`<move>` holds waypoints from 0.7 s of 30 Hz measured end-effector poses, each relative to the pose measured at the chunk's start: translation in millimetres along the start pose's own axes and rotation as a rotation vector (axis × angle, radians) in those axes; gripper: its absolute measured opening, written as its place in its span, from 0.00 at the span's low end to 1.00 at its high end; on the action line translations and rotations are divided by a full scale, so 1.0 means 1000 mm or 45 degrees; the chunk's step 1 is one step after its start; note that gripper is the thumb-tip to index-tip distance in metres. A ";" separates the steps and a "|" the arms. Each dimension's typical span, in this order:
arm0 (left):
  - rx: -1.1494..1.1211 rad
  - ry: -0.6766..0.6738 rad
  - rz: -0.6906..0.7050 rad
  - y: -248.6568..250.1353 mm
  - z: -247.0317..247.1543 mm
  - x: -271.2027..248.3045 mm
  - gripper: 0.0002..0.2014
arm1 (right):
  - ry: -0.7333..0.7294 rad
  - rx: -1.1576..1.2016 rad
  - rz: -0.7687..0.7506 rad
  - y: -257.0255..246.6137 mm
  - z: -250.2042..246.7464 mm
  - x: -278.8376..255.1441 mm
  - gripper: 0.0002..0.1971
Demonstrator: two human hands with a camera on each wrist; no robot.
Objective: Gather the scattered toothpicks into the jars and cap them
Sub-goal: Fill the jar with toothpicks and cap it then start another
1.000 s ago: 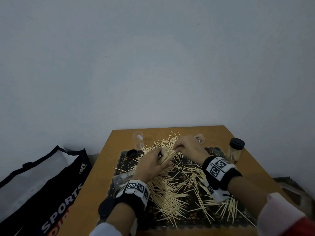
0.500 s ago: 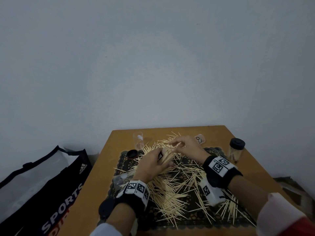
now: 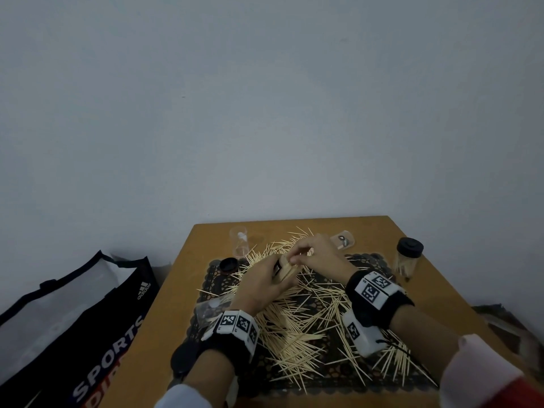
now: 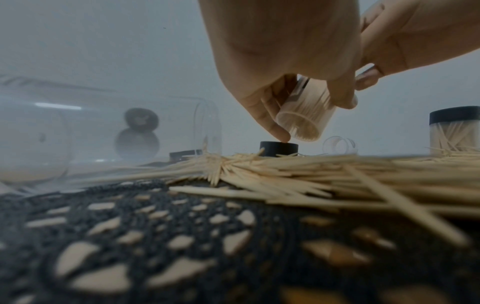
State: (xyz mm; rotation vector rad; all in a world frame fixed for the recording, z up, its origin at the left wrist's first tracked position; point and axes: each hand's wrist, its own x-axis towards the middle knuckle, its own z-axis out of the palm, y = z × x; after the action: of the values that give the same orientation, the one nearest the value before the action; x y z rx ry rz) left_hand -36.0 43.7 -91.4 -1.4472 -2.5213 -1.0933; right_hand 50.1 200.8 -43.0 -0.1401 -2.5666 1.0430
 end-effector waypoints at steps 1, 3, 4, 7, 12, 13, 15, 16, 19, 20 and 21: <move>-0.008 0.017 -0.004 0.000 0.000 0.000 0.20 | 0.029 0.026 0.012 0.002 -0.001 0.000 0.06; -0.035 0.035 -0.011 -0.001 0.000 0.001 0.19 | 0.125 0.054 0.033 0.004 -0.003 -0.001 0.07; -0.050 0.040 -0.017 -0.001 0.000 0.001 0.18 | 0.127 0.069 0.040 0.003 -0.004 -0.003 0.10; -0.095 0.061 -0.001 0.000 0.000 0.001 0.19 | -0.108 0.138 0.107 0.000 -0.005 -0.007 0.25; -0.124 0.012 0.029 -0.002 0.002 0.002 0.29 | -0.090 0.171 0.150 -0.003 -0.002 -0.008 0.25; -0.101 -0.007 0.022 -0.004 0.002 0.002 0.35 | -0.032 0.043 0.129 -0.003 -0.002 -0.008 0.25; -0.048 -0.015 0.011 -0.007 0.002 0.002 0.41 | 0.000 -0.110 0.084 -0.004 -0.002 -0.007 0.25; -0.031 -0.006 0.020 -0.008 0.002 0.002 0.41 | -0.020 -0.073 0.083 -0.004 -0.003 -0.007 0.25; 0.013 0.007 0.040 -0.009 0.002 0.002 0.40 | -0.037 -0.073 0.086 -0.004 -0.004 -0.007 0.27; 0.018 0.009 0.039 -0.009 0.002 0.002 0.40 | -0.038 -0.075 0.078 -0.004 -0.004 -0.006 0.27; 0.023 0.015 0.040 -0.010 0.003 0.002 0.39 | -0.049 -0.036 0.080 -0.005 -0.004 -0.007 0.28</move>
State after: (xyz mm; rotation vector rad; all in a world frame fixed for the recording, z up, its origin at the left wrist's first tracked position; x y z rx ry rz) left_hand -43.7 43.9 -98.2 -1.4667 -2.4852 -1.0677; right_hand 58.3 198.9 -39.0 -0.2112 -2.6283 1.0415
